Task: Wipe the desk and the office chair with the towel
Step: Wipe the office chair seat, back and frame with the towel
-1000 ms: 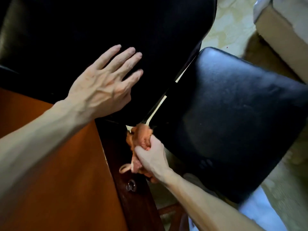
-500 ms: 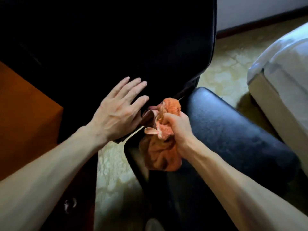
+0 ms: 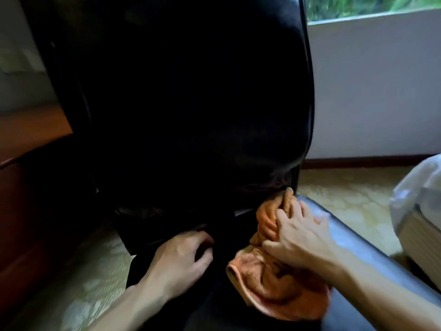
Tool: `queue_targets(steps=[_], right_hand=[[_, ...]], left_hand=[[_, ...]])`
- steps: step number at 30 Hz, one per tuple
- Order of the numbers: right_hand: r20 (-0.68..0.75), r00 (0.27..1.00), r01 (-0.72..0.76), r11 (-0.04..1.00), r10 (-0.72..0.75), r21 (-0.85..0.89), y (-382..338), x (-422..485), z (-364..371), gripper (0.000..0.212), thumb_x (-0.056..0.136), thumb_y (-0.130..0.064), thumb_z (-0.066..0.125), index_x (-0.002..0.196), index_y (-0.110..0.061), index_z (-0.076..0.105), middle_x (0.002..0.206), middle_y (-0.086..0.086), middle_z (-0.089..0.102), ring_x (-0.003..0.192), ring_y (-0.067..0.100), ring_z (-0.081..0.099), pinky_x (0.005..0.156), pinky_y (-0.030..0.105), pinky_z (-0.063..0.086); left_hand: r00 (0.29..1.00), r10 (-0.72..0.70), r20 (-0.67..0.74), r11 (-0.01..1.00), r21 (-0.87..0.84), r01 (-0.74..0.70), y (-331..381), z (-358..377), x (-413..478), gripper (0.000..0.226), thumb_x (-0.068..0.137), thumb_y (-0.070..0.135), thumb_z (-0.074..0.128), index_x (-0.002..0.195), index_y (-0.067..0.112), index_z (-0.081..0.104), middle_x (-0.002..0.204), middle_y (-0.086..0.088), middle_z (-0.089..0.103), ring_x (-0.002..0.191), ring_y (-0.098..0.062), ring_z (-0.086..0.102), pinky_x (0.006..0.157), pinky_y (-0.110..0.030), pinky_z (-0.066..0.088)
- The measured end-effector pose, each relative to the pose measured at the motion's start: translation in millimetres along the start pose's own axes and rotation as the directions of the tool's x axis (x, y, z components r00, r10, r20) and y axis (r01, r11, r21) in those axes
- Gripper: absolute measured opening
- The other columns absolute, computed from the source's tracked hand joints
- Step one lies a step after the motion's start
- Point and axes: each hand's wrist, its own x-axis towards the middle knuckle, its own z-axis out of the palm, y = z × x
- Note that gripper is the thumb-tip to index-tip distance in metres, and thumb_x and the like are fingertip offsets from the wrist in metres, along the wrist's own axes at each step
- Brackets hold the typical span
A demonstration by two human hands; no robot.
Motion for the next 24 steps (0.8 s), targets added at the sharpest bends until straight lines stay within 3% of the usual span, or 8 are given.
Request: queue_targets(steps=[3,6,10,13,16,18,20,24], right_hand=[[-0.063,0.998,0.026,0.997,-0.021,0.072,-4,1,14,0.081,0.059,-0.085,0.026,0.114,-0.029,0.044,0.14,0.004,0.043,0.132,0.03,0.039,0.103,0.052,0.04],[-0.139,0.988,0.081,0.992,-0.067,0.097,-8,1,14,0.057,0.074,-0.077,0.047,0.106,-0.03,0.044,0.122,-0.001,0.054,0.124,0.027,0.047,0.099,0.046,0.046],[-0.255,0.962,0.182,0.927,-0.099,0.327,-5,-3,3,0.028,0.071,-0.045,0.059,0.08,-0.026,0.041,0.09,-0.009,0.059,0.089,0.017,0.062,0.071,0.038,0.053],[-0.29,0.956,0.196,0.835,-0.046,0.514,-13,-8,-6,0.028,0.064,-0.041,0.058,0.081,-0.025,0.042,0.075,-0.009,0.061,0.069,0.012,0.058,0.059,0.035,0.044],[-0.435,0.899,0.302,0.785,-0.046,0.541,-40,-11,-11,0.03,0.066,-0.037,0.068,0.075,-0.027,0.041,0.075,-0.007,0.061,0.074,0.02,0.058,0.064,0.037,0.045],[-0.58,0.805,0.442,0.778,-0.124,0.447,-64,-10,-20,0.032,0.068,-0.035,0.073,0.077,-0.027,0.044,0.082,-0.008,0.057,0.08,0.023,0.058,0.065,0.036,0.045],[-0.761,0.596,0.611,0.76,-0.257,0.222,-92,-7,-33,0.029,0.069,-0.038,0.07,0.083,-0.021,0.051,0.089,-0.003,0.057,0.087,0.028,0.057,0.066,0.038,0.05],[-0.779,0.235,0.718,0.644,-0.582,-0.265,-136,12,-56,0.042,0.076,-0.037,0.075,0.108,-0.014,0.062,0.117,0.015,0.064,0.115,0.039,0.058,0.089,0.05,0.048]], left_hand=[[0.995,-0.102,0.022,0.993,-0.063,0.103,-1,11,-6,0.027,0.097,0.038,0.059,0.122,0.036,0.07,0.122,0.023,0.064,0.121,0.003,0.055,0.102,-0.018,0.042],[0.99,-0.112,0.086,0.991,-0.065,0.118,6,7,-16,0.03,0.097,0.042,0.058,0.125,0.037,0.068,0.126,0.024,0.061,0.123,0.004,0.052,0.107,-0.023,0.042],[0.981,-0.143,0.131,0.989,-0.018,0.147,6,-5,-29,0.032,0.097,0.043,0.058,0.127,0.035,0.066,0.129,0.025,0.061,0.125,0.005,0.052,0.109,-0.023,0.042],[0.964,-0.267,-0.01,0.96,-0.085,0.265,-7,-7,-33,0.024,0.095,0.036,0.062,0.116,0.035,0.073,0.117,0.022,0.069,0.116,0.003,0.059,0.102,-0.022,0.045],[0.806,-0.554,-0.209,0.792,-0.43,0.432,-24,-6,-36,0.018,0.094,0.027,0.065,0.089,0.039,0.078,0.093,0.024,0.075,0.1,0.001,0.067,0.088,-0.022,0.05],[0.63,-0.747,-0.211,0.562,-0.708,0.429,-31,-5,-35,0.026,0.096,0.023,0.062,0.081,0.037,0.079,0.084,0.017,0.077,0.093,-0.007,0.071,0.083,-0.029,0.054],[0.495,-0.849,-0.187,0.395,-0.846,0.358,-44,-9,-35,0.025,0.098,0.019,0.059,0.085,0.028,0.078,0.088,0.005,0.078,0.098,-0.02,0.072,0.093,-0.041,0.056],[0.454,-0.883,-0.119,0.252,-0.936,0.246,-78,-7,-38,0.019,0.096,0.018,0.057,0.104,0.019,0.075,0.104,-0.007,0.074,0.107,-0.031,0.068,0.095,-0.043,0.052]])
